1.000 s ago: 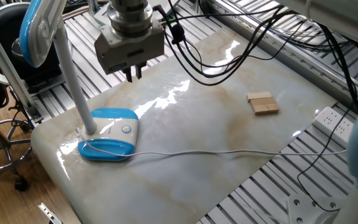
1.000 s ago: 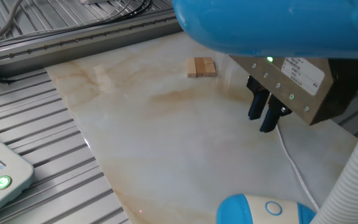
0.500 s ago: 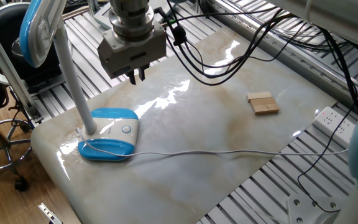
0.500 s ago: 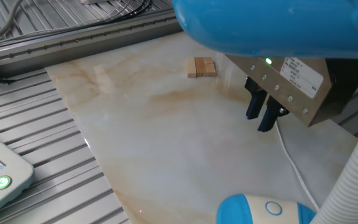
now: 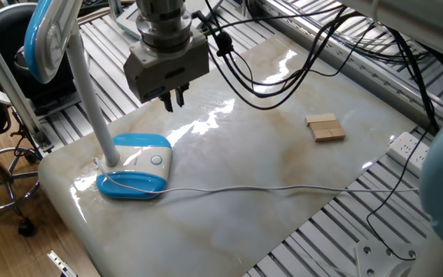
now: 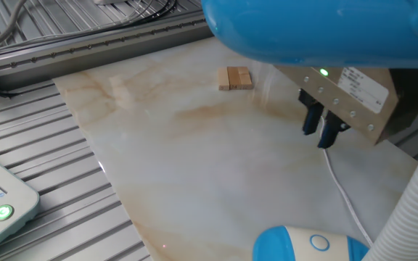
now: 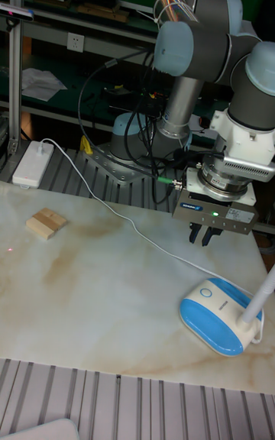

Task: Turn on the desk lamp by pressing the button

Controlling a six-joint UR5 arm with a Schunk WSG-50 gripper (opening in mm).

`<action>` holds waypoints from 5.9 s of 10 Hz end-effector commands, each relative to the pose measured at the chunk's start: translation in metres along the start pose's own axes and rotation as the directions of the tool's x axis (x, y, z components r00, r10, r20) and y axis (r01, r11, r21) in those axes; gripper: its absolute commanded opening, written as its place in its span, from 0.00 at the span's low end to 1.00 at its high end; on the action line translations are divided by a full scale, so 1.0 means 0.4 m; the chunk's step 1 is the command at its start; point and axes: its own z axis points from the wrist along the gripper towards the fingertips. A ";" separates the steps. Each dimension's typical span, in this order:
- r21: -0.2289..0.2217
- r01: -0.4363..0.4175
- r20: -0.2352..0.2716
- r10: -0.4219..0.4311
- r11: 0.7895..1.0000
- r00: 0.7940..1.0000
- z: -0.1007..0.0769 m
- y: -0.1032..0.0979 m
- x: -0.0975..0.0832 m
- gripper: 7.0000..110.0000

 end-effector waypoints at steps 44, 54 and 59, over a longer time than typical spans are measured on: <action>-0.082 0.022 0.093 -0.014 0.996 0.996 0.321 0.114 -0.049 0.15; -0.085 0.019 0.127 -0.008 0.996 0.992 0.374 0.114 -0.064 0.15; -0.083 0.112 0.028 -0.110 0.990 0.994 0.150 -0.005 0.002 0.36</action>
